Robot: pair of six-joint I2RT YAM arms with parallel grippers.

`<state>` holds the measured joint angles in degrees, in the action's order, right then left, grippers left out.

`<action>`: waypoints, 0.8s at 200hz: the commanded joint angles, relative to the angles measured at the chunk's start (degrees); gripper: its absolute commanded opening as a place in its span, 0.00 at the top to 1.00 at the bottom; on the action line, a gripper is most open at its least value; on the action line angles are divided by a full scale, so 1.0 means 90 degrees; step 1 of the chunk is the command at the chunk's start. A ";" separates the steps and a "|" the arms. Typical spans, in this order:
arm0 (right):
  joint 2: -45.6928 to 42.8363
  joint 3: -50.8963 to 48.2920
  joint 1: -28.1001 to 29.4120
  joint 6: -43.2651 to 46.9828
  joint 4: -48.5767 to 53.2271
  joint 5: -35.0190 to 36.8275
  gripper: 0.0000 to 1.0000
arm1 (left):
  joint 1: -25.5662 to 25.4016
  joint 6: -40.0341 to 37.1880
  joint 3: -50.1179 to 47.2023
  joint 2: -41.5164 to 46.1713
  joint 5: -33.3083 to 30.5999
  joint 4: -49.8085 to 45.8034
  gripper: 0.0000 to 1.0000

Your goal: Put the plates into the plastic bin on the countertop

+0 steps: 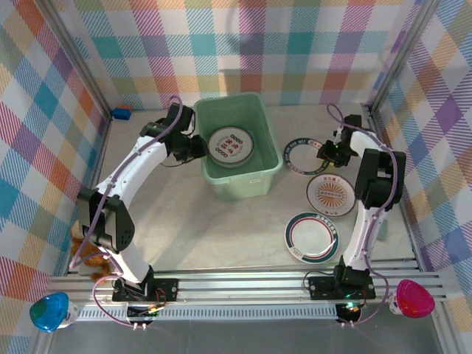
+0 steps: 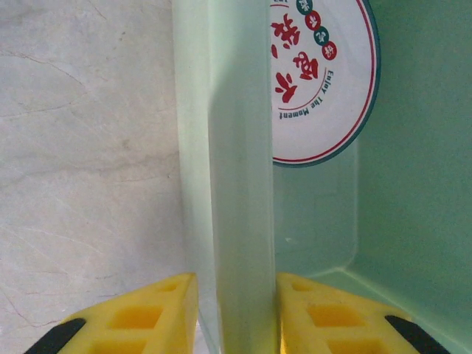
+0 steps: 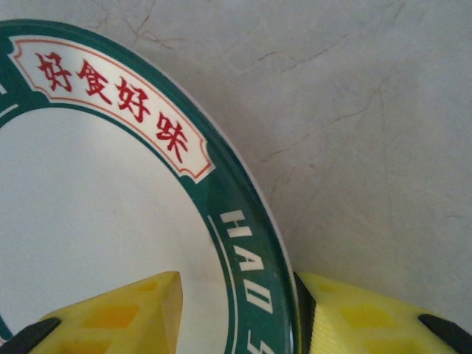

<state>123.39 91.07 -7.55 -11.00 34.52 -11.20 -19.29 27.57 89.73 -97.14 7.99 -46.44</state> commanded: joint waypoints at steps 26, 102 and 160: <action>0.0197 -0.0095 -0.0036 0.0211 0.0042 -0.0142 0.60 | 0.0053 0.0110 0.0127 0.0151 -0.0029 -0.0088 0.68; 0.0131 -0.0187 -0.0031 0.0210 -0.0036 -0.0123 0.79 | 0.0053 0.0256 -0.0047 0.0227 0.0117 0.0087 0.68; -0.0298 -0.0333 -0.0037 -0.0055 -0.0188 -0.0276 0.94 | 0.0053 0.0357 -0.0308 0.0436 0.0223 0.0304 0.67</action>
<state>123.00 89.65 -7.99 -10.37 32.01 -15.64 -19.29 29.36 88.27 -96.25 8.54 -45.45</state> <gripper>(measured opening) 0.130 0.326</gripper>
